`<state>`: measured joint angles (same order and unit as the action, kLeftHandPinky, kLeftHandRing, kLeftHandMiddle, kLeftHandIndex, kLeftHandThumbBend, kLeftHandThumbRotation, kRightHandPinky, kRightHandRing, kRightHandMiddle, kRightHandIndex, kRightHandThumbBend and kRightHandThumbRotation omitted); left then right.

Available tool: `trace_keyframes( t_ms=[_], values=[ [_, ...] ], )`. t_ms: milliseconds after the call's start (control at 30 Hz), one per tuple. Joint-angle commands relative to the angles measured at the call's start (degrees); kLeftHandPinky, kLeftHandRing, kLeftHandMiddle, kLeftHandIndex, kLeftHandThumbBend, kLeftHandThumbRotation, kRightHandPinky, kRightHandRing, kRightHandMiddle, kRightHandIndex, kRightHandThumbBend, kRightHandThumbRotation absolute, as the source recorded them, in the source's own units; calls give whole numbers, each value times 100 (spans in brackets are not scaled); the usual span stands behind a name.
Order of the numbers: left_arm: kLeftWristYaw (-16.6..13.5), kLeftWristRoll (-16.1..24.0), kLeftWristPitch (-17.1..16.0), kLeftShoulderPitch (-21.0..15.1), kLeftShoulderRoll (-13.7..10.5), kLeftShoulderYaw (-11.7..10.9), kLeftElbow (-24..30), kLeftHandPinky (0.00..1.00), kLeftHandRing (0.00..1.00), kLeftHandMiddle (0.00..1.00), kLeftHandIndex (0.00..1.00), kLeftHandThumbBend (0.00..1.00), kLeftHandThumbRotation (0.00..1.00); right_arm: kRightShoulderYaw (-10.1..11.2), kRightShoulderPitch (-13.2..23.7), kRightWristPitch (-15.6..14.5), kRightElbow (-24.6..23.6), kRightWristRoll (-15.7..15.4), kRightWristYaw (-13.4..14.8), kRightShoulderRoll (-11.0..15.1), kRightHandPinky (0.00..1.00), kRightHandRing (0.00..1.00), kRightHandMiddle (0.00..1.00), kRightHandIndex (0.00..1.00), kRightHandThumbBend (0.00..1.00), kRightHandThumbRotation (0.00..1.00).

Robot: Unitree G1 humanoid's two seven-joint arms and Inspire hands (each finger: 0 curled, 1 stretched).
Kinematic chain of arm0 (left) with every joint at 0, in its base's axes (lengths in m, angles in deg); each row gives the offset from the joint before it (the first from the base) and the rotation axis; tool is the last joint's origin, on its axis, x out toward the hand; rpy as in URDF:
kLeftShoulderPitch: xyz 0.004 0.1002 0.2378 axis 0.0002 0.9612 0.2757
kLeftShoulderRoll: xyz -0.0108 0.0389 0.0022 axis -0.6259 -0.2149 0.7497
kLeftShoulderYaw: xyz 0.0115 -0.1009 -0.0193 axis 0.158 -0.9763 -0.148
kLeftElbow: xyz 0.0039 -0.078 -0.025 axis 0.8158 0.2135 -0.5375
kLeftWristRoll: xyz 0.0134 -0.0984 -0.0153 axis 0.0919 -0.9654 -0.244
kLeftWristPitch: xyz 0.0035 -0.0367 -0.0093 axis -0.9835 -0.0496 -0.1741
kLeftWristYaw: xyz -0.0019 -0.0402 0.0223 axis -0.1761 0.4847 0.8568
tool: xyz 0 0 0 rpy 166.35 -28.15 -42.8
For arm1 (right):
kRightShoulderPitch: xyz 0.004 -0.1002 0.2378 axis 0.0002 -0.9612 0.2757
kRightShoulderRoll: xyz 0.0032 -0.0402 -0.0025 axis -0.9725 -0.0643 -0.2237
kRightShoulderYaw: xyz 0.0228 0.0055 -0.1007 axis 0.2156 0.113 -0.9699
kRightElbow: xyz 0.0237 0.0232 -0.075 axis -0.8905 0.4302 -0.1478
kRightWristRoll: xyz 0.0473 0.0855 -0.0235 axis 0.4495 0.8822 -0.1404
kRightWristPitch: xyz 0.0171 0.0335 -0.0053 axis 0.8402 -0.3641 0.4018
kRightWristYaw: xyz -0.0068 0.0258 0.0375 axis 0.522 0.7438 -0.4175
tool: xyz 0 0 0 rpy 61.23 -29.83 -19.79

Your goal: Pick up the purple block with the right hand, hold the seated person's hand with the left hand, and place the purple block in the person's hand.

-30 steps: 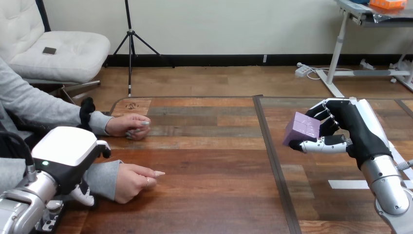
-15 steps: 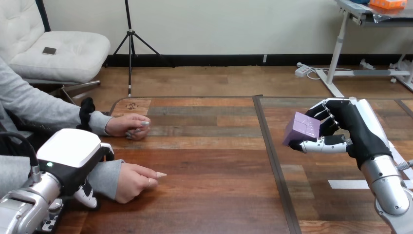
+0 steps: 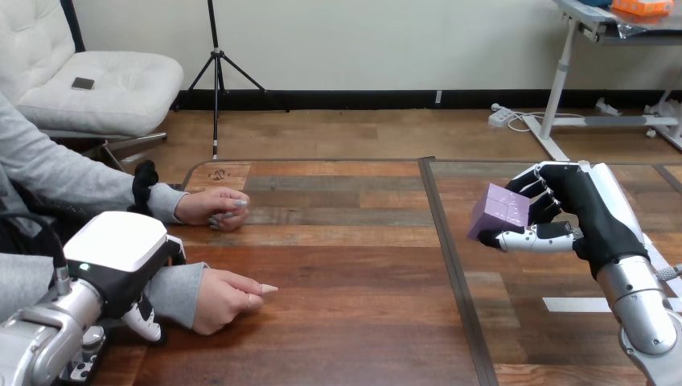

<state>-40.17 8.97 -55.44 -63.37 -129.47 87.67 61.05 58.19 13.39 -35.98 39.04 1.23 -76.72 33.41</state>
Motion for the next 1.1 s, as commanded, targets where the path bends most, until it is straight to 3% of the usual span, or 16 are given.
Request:
trace_keyframes(
  t_ms=[0,233,433,633,933,1067],
  values=[
    [89,-121,81,-430,100,82,-108,50,56,59,61,96,9,137,203,102,-296,114,21,31,36,39,43,45,83,0],
    [98,-134,115,-501,106,163,-211,43,52,57,60,96,7,175,202,163,-292,171,-50,12,35,38,42,45,83,0],
    [159,-102,162,-558,104,221,-245,42,53,58,60,95,6,172,206,146,-297,183,-51,9,35,38,42,45,82,0],
    [31,-95,154,-617,143,252,-384,41,51,57,59,95,5,194,206,130,-321,206,-58,-11,35,38,42,45,83,0],
    [-125,-610,96,-638,366,56,-646,30,38,44,45,90,0,205,196,171,-341,227,-82,-7,35,38,42,45,82,0],
    [-147,-761,17,-680,368,79,-726,23,31,38,39,87,0,204,216,197,-307,227,-83,-9,35,38,42,45,82,0]
  ],
)
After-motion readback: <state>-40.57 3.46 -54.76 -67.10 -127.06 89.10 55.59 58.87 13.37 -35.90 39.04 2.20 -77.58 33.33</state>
